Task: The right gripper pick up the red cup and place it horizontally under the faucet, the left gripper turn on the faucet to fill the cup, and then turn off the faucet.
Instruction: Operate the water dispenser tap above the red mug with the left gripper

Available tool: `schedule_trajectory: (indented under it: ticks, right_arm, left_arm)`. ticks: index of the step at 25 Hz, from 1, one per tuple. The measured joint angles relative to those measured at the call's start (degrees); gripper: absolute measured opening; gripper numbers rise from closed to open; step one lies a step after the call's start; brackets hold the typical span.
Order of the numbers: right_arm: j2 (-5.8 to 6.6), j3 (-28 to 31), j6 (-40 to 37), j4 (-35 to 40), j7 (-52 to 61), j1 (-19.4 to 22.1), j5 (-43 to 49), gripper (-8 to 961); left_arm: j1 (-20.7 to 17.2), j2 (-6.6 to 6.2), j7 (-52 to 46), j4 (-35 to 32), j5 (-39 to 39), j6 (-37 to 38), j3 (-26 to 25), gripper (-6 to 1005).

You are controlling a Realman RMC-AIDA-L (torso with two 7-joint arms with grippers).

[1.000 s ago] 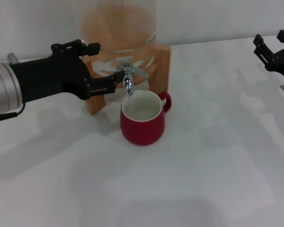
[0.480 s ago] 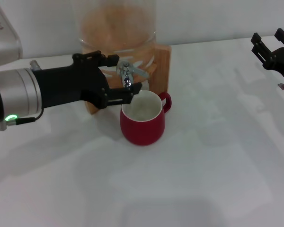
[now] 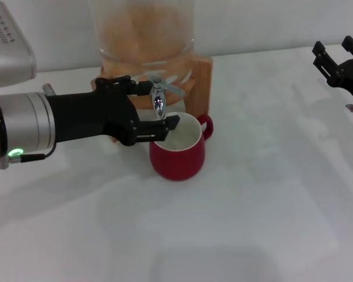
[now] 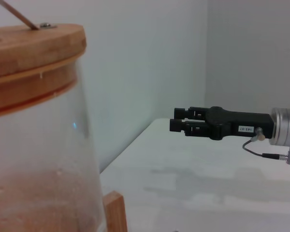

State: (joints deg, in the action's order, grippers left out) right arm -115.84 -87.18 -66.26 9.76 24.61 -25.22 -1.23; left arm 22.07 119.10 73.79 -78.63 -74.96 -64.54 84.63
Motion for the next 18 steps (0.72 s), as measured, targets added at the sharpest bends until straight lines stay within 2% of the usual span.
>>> schedule_trajectory:
  ticks: [18]
  right_arm:
    - [-0.15,-0.07,0.59,-0.01,-0.12,0.40,0.00,683]
  left_arm:
    - [6.31,-0.10,-0.39,2.42,3.51,-2.74,-1.44,830]
